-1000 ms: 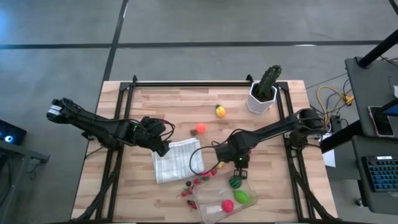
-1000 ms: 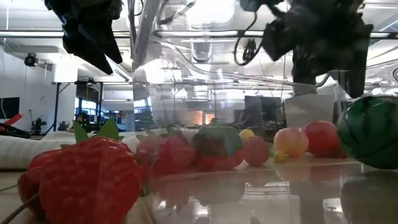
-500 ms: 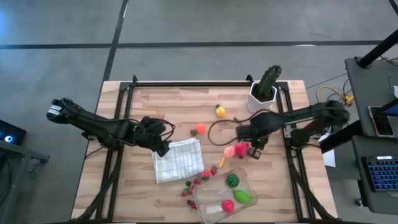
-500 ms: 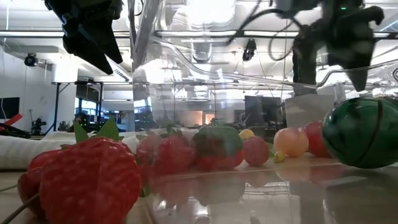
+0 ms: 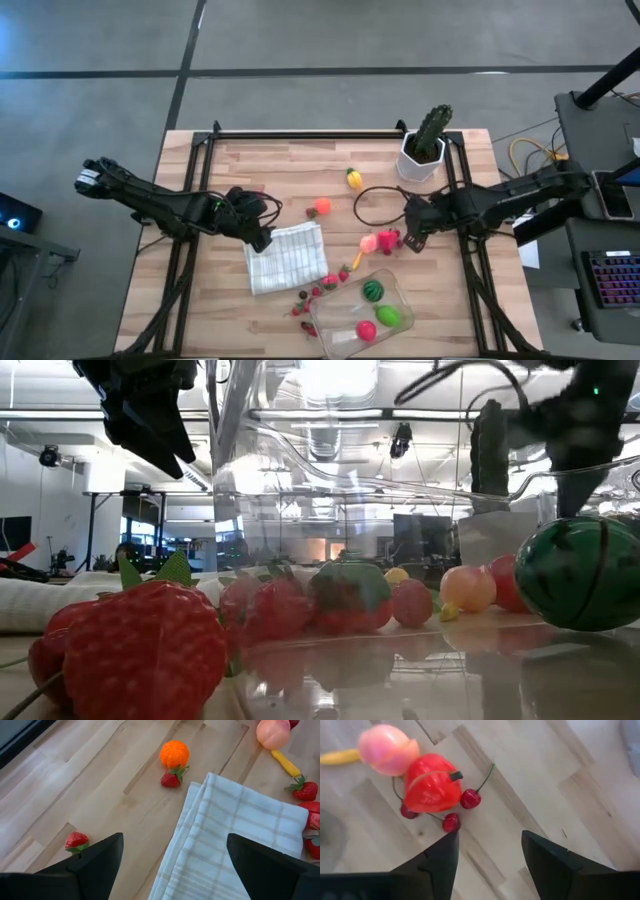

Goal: Pick and placing Produce into tupperware
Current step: Put the red cherry into the transparent bin

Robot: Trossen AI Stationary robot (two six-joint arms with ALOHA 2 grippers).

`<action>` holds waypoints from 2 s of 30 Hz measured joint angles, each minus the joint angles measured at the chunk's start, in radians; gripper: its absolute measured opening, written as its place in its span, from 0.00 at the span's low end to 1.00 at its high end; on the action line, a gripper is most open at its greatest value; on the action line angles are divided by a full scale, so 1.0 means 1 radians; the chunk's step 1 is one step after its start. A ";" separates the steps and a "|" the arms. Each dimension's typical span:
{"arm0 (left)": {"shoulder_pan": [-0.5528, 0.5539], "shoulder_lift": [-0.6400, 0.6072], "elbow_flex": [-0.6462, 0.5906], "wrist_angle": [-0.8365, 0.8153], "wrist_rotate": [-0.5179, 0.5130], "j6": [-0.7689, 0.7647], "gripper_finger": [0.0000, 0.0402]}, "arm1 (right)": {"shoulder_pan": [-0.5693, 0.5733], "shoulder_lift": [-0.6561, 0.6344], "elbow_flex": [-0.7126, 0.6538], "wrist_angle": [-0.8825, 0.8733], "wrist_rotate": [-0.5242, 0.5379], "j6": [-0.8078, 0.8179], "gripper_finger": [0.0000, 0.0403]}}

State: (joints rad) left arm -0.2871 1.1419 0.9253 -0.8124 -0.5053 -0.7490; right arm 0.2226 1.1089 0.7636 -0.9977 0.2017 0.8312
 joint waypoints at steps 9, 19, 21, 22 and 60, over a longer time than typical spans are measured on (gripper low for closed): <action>0.000 0.000 0.000 -0.002 0.000 0.000 0.85 | 0.000 0.019 -0.173 0.206 -0.022 0.031 0.54; 0.000 0.000 0.000 -0.007 0.000 0.001 0.85 | 0.047 0.033 -0.234 0.327 -0.029 -0.002 0.54; 0.000 0.000 0.000 -0.007 0.000 0.002 0.85 | 0.066 0.041 -0.234 0.335 -0.029 -0.022 0.54; 0.000 0.000 0.000 -0.007 0.000 0.002 0.85 | 0.076 0.048 -0.234 0.337 -0.029 -0.037 0.54; 0.013 0.000 0.000 0.024 0.000 0.002 0.85 | 0.117 0.169 -0.249 0.489 0.046 -0.250 0.69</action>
State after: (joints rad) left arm -0.2741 1.1419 0.9257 -0.7883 -0.5053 -0.7474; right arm 0.3401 1.2778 0.5148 -0.5087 0.2480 0.5816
